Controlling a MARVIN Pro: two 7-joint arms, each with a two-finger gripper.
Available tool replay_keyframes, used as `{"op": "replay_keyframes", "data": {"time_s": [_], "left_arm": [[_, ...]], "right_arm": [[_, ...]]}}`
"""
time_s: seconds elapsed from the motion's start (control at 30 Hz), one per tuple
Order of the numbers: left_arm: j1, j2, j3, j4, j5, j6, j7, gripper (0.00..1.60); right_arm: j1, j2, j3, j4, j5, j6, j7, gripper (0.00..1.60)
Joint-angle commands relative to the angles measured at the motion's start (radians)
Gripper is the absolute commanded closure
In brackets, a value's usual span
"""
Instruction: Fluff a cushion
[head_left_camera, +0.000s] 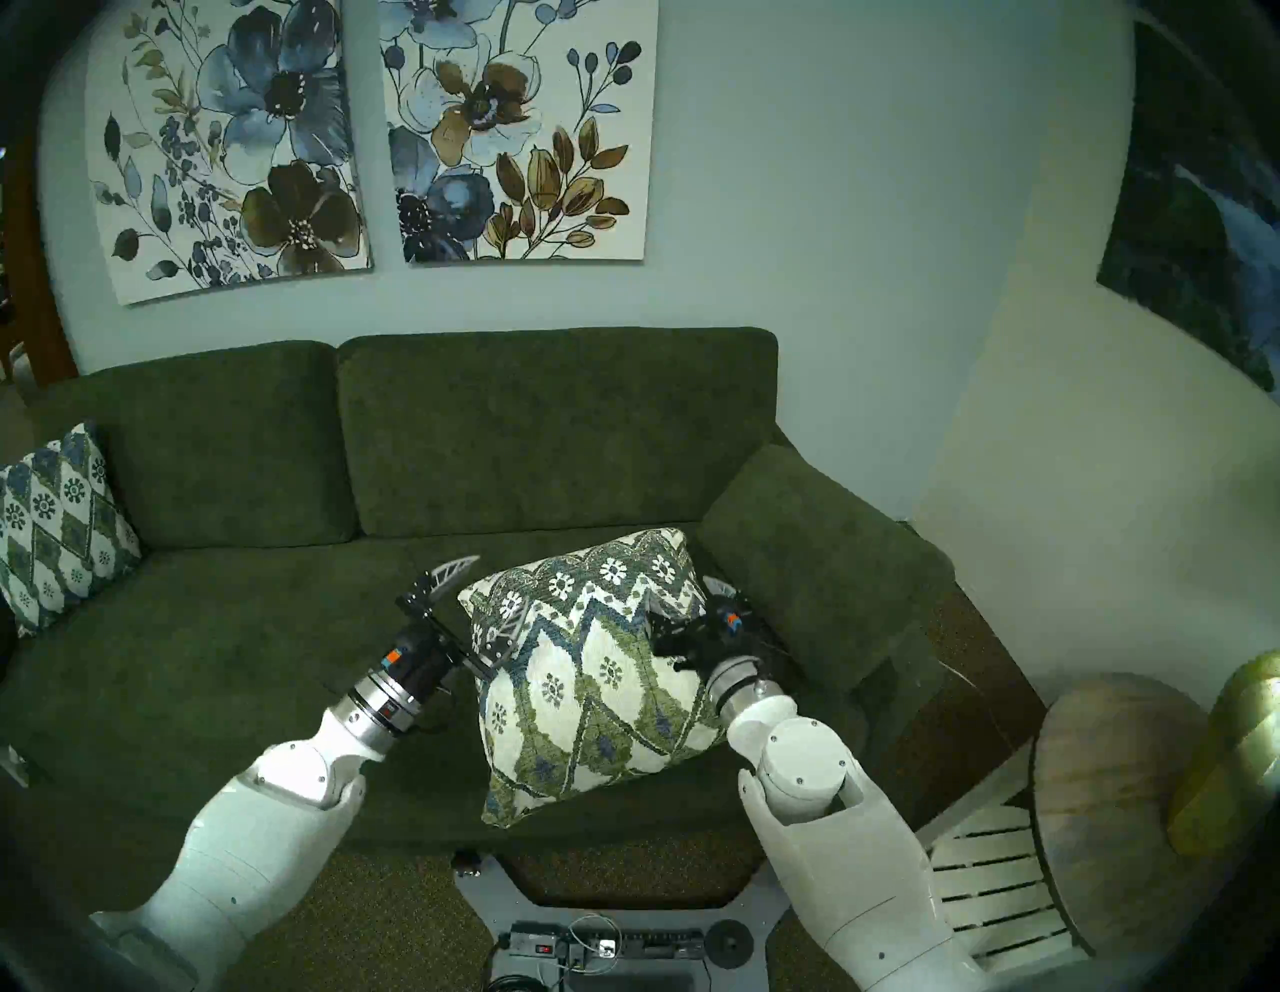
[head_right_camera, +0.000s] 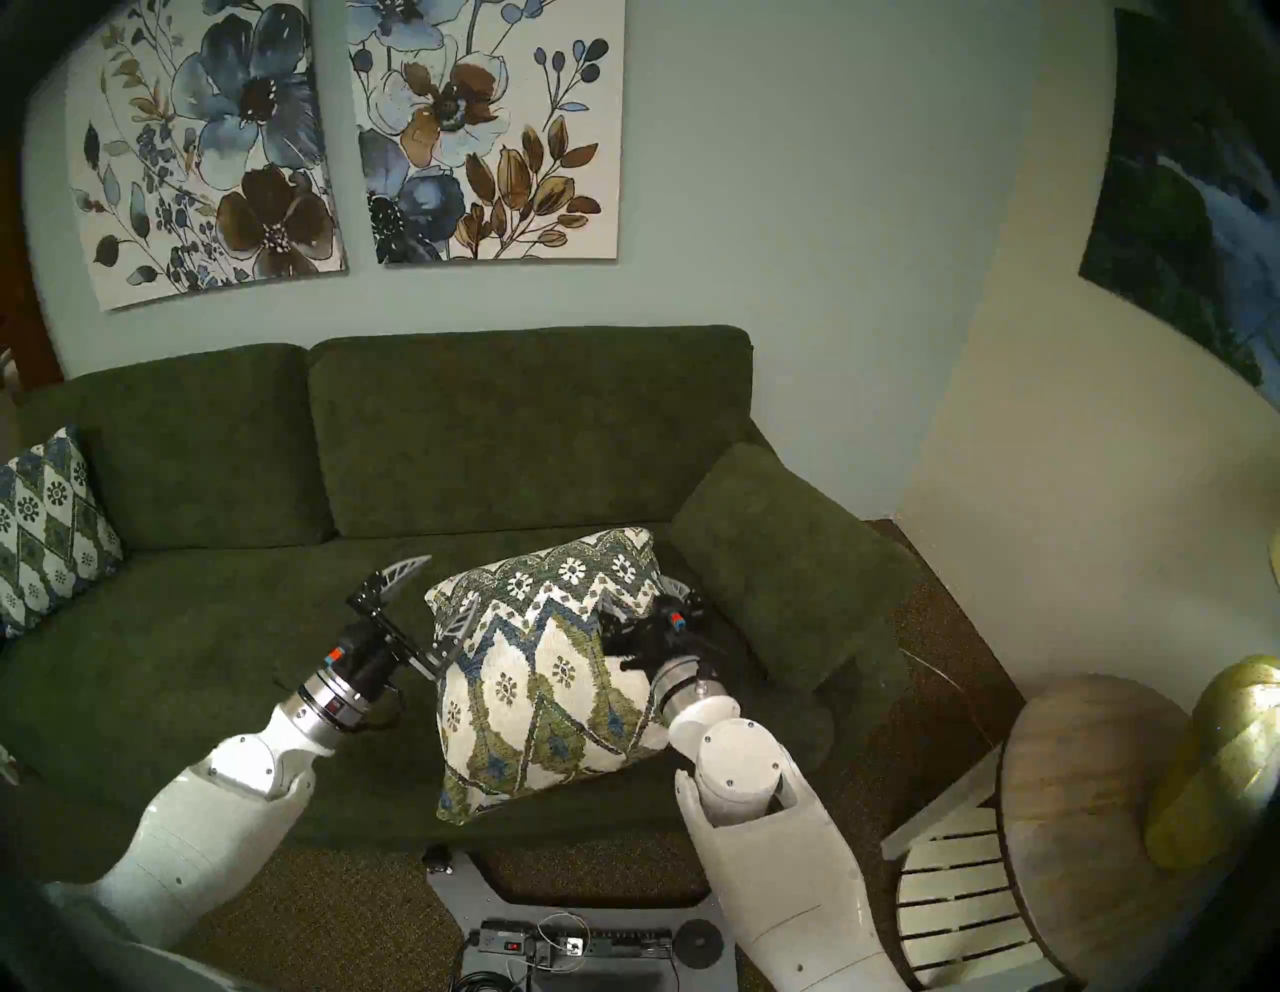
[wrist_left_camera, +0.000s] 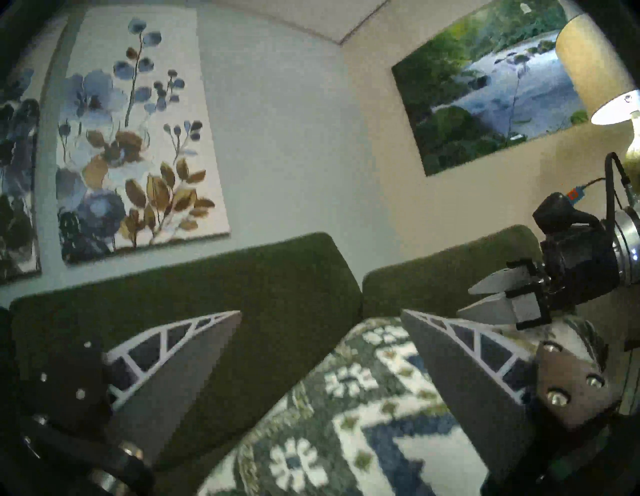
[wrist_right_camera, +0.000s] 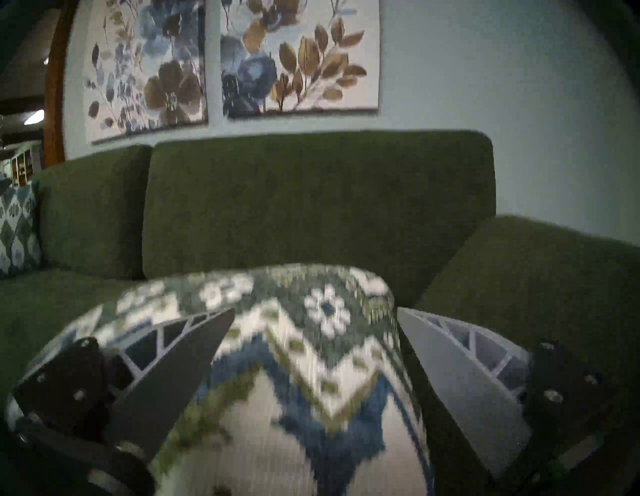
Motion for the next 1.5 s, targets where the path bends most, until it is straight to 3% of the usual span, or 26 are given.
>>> {"op": "replay_keyframes", "data": {"time_s": [0.0, 0.17, 0.4, 0.6, 0.73, 0.87, 1.0, 1.47], "left_arm": [[-0.029, -0.069, 0.059, 0.103, 0.011, 0.065, 0.003, 0.00], [-0.064, -0.112, 0.113, 0.207, 0.023, 0.143, 0.011, 0.00], [-0.129, -0.154, 0.144, 0.307, 0.033, 0.215, 0.027, 0.00], [-0.224, -0.188, 0.159, 0.411, 0.038, 0.265, 0.039, 0.00], [-0.277, -0.193, 0.148, 0.453, 0.046, 0.274, 0.025, 0.00], [-0.306, -0.145, 0.150, 0.444, 0.046, 0.186, -0.031, 0.00], [-0.245, -0.084, 0.118, 0.326, 0.031, 0.100, -0.048, 0.00], [-0.165, 0.024, 0.047, 0.135, 0.020, -0.069, -0.075, 0.00]], "right_arm": [[-0.017, 0.000, -0.018, 0.123, -0.013, 0.034, -0.001, 0.00], [0.002, -0.002, -0.027, 0.209, -0.020, 0.036, 0.000, 0.00], [0.047, -0.011, -0.036, 0.244, -0.028, 0.031, 0.002, 0.00], [0.100, -0.022, -0.045, 0.260, -0.037, 0.022, 0.004, 0.00], [0.125, -0.021, -0.047, 0.221, -0.045, 0.006, 0.007, 0.00], [0.105, 0.001, -0.040, 0.105, -0.043, -0.043, 0.018, 0.00], [0.104, 0.012, -0.027, 0.042, -0.035, -0.089, 0.021, 0.00], [0.092, 0.031, -0.002, -0.155, -0.028, -0.156, 0.042, 0.00]]}}
